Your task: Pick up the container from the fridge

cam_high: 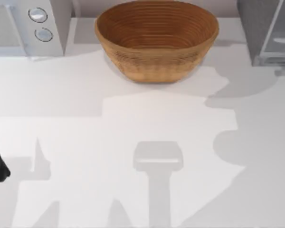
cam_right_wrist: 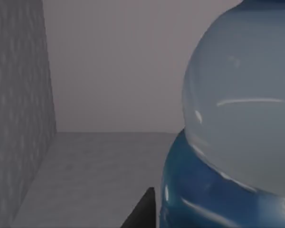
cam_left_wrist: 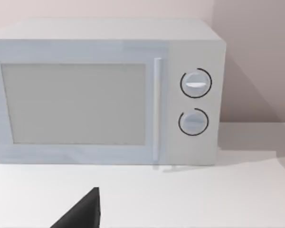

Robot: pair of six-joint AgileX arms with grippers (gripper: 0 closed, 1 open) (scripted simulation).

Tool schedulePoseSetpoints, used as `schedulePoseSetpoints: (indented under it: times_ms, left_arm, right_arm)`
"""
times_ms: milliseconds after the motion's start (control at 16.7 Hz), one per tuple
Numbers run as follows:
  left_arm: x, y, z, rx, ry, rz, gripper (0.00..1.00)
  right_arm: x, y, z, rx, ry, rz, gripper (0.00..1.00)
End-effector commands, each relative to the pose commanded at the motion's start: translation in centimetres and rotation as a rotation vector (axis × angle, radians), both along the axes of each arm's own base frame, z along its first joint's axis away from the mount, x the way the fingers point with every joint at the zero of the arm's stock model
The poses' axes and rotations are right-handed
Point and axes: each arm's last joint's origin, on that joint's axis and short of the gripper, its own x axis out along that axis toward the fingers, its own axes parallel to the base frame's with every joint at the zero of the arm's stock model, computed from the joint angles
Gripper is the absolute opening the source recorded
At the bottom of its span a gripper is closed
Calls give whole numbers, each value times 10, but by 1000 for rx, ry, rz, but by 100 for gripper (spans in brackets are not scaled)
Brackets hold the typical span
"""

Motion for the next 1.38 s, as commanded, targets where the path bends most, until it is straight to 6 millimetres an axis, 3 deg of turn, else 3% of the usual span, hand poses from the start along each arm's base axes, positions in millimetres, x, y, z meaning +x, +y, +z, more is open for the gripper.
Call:
schedulePoseSetpoints:
  times_ms: [180, 540, 780, 1020, 1200, 1380]
  left_arm:
    - [0, 0, 0, 0, 0, 0, 100]
    - [0, 0, 0, 0, 0, 0, 100]
    - [0, 0, 0, 0, 0, 0, 100]
    - [0, 0, 0, 0, 0, 0, 100]
    - [0, 0, 0, 0, 0, 0, 100]
    - [0, 0, 0, 0, 0, 0, 100]
  right_arm:
    - [-19, 1, 3, -1, -14, 2, 0]
    - [-20, 4, 3, 1, -11, 8, 0]
    - [-37, 13, 25, -5, -11, 9, 0]
    - [-82, 31, 62, -11, -15, 6, 0]
    - [-134, 47, 83, -12, -25, 4, 0]
    - [-191, 60, 85, -8, -36, 4, 0]
